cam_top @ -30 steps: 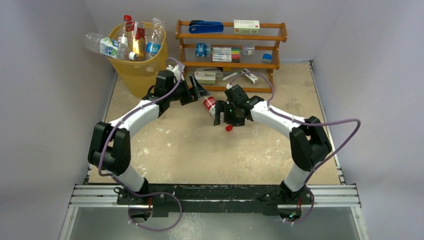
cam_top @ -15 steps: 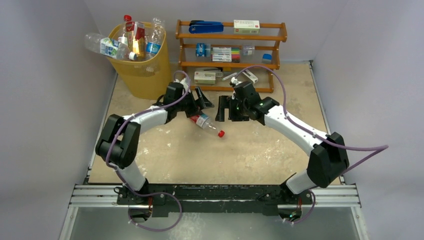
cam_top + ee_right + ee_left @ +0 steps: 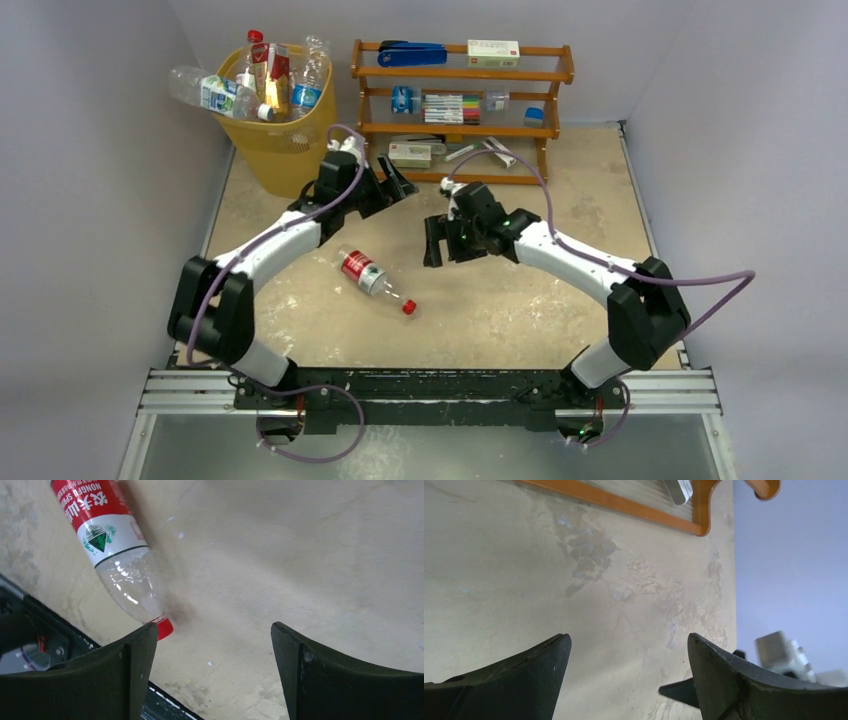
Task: Put the plastic bottles in the bin
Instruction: Pick up the plastic bottle at the center of the board.
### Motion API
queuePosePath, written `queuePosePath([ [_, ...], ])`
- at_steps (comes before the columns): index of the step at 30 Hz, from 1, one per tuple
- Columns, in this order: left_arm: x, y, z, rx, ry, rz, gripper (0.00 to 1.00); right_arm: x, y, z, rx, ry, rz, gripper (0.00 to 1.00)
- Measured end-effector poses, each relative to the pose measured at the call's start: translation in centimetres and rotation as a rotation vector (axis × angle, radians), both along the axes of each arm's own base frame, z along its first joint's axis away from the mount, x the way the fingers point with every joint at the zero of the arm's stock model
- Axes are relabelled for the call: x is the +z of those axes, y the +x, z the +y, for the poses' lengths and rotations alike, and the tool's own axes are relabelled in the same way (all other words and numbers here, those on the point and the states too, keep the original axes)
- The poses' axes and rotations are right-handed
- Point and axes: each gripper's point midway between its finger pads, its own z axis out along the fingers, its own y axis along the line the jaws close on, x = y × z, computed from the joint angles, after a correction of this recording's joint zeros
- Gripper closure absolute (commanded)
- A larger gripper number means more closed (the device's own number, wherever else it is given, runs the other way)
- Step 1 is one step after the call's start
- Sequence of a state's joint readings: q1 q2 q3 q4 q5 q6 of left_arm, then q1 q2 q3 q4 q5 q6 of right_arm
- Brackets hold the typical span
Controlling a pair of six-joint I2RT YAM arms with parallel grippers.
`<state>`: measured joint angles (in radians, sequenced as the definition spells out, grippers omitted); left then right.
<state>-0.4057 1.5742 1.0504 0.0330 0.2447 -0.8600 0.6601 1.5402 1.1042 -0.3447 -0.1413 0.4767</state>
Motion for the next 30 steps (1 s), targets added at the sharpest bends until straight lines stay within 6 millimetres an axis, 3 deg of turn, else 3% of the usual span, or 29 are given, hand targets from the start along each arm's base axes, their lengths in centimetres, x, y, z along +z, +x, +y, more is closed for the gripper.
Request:
queuePosePath([
  [2,1.7,-0.5,1.1,0.032,0.012,-0.023,0.13,0.1,-1.5,1.8,0.072,0.003,-0.016,0.14],
  [5,5.1,-2.9,4.0,0.121,0.03,-0.07,0.13,-0.4,-5.1,5.3,0.215,0.0,-0.018,0.14],
  [9,7.5,-7.8,9.5,0.295,0.02,-0.095,0.12,-2.9,-9.3,9.2,0.377,-0.045,0.012,0.12],
  [11,6.9,-9.7,11.7,0.378,0.025,-0.073,0.09,-4.1,-10.9,11.0,0.434,-0.071,0.022,0.12],
  [14,4.2,-13.1,14.3,0.475,0.039,-0.008,0.08,-5.7,-12.6,13.6,0.497,-0.102,0.027,0.15],
  [18,0.8,-15.8,16.3,0.564,0.068,0.084,0.06,-7.8,-13.8,15.9,0.529,-0.141,0.037,0.26],
  [23,-1.8,-16.3,16.7,0.6,0.092,0.164,0.05,-8.4,-13.2,16.1,0.484,-0.165,0.031,0.42],
  [30,-4.0,-15.4,16.2,0.603,0.127,0.239,0.04,-8.7,-12.8,15.2,0.418,-0.196,0.05,0.43],
])
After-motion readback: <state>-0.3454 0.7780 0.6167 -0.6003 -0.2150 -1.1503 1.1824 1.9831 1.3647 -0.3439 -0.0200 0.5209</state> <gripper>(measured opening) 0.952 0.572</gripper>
